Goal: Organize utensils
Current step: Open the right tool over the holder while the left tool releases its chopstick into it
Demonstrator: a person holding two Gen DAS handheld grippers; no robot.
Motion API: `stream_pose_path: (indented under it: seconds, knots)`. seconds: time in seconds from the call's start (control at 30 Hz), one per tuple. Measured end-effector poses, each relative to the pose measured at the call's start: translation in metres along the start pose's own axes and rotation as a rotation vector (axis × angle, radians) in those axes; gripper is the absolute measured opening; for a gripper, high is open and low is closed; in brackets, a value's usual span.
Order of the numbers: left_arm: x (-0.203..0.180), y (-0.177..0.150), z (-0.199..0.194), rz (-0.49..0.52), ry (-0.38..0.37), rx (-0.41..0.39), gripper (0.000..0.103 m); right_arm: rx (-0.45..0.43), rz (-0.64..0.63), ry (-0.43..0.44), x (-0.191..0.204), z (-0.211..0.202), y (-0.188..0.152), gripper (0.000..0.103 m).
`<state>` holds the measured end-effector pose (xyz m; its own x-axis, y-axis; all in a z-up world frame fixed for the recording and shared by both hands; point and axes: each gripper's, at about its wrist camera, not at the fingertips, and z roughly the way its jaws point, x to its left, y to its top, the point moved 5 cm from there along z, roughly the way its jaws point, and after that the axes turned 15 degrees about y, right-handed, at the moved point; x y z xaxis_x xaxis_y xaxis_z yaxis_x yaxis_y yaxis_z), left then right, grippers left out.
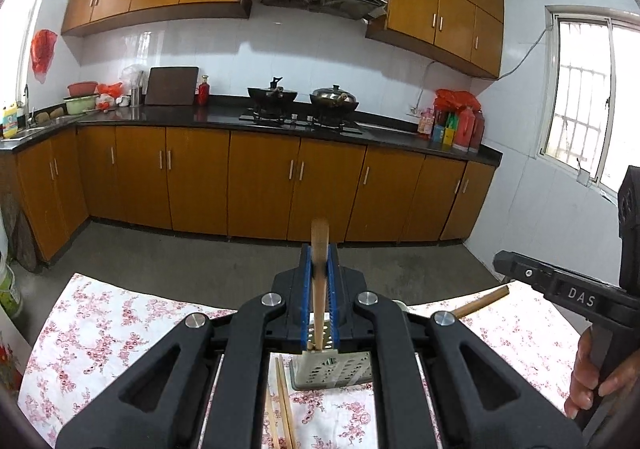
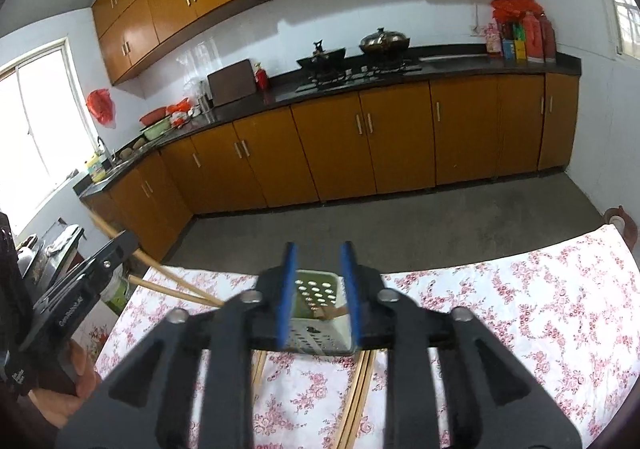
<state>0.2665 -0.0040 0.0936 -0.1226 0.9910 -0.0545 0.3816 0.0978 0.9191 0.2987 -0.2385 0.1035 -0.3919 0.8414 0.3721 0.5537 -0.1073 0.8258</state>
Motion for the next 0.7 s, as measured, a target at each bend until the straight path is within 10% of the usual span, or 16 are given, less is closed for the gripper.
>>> stream_pose_path:
  seconds: [0.4,0.7]
  knots:
    - [0.028,0.01,-0.043,-0.046,0.023,-0.043,0.019,-0.09,0.011,-0.105,-0.017,-0.06,-0.021,0.041]
    - [0.064,-0.045,-0.042,-0.015,0.111,0.047,0.019,0.054,0.13,-0.193,-0.073,-0.041,-0.11,0.041]
